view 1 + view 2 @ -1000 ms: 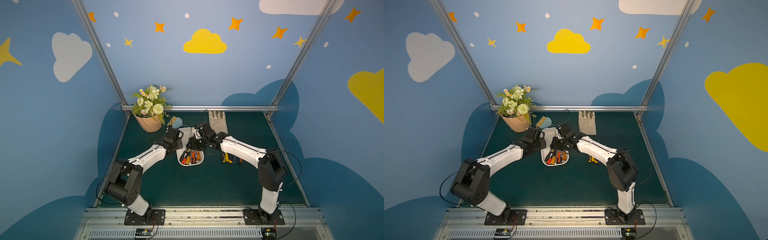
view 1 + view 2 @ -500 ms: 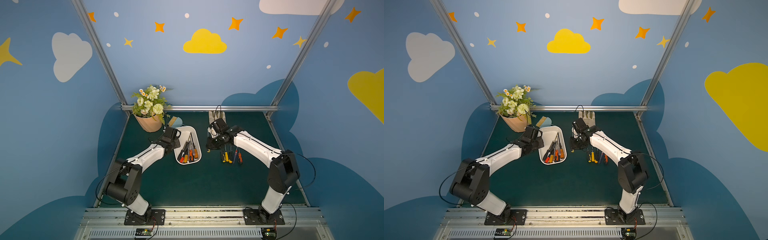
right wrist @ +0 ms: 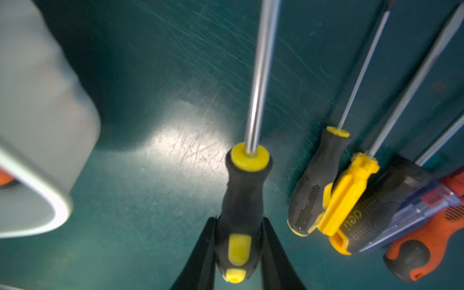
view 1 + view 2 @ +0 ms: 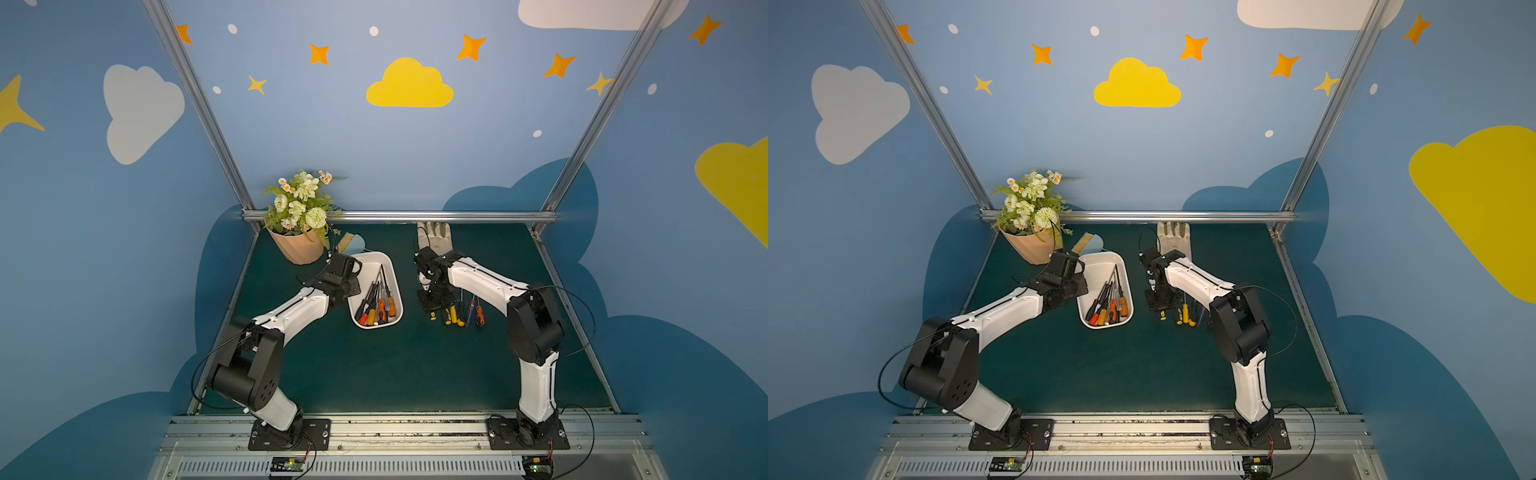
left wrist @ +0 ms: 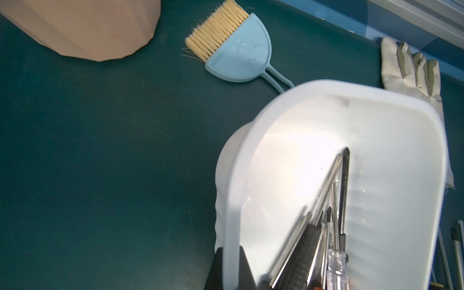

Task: Take out the screwdriver from the storage box
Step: Place the screwdriver at the center of the board.

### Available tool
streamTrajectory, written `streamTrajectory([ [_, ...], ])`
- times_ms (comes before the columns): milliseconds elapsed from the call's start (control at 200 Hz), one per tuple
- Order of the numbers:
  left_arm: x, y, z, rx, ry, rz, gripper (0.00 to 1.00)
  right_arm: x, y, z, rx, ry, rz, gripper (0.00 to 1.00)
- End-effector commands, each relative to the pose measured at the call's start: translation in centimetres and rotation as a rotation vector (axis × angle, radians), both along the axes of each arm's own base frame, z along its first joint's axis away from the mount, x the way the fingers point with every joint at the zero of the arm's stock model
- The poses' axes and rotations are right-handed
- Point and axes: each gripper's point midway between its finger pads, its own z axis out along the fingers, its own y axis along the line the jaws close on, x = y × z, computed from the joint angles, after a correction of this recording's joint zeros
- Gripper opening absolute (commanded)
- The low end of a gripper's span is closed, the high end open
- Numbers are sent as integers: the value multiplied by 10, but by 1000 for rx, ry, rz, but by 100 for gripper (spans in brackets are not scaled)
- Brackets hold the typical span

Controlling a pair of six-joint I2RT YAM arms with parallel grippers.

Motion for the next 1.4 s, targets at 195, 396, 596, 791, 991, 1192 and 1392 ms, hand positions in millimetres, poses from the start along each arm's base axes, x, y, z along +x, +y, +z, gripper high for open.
streamTrajectory([
  [195,17,-5,42,-58,-117,11,2,1,-25,-15,-180,41,34,0],
  [396,17,-5,42,-59,-116,12,2,3,-25,-22,-197,57,39,0],
  [596,18,-7,41,-63,-110,3,2,0,-30,-33,-236,87,30,0],
  [791,18,-7,41,-63,-111,4,2,0,-30,-38,-244,95,26,2],
  [991,18,-7,41,-63,-109,5,2,2,-28,-42,-240,102,25,14],
  [1192,17,-4,42,-61,-114,19,2,1,-25,-40,-223,106,25,20],
  [1392,17,-4,42,-57,-119,21,2,2,-25,-39,-219,103,13,25],
])
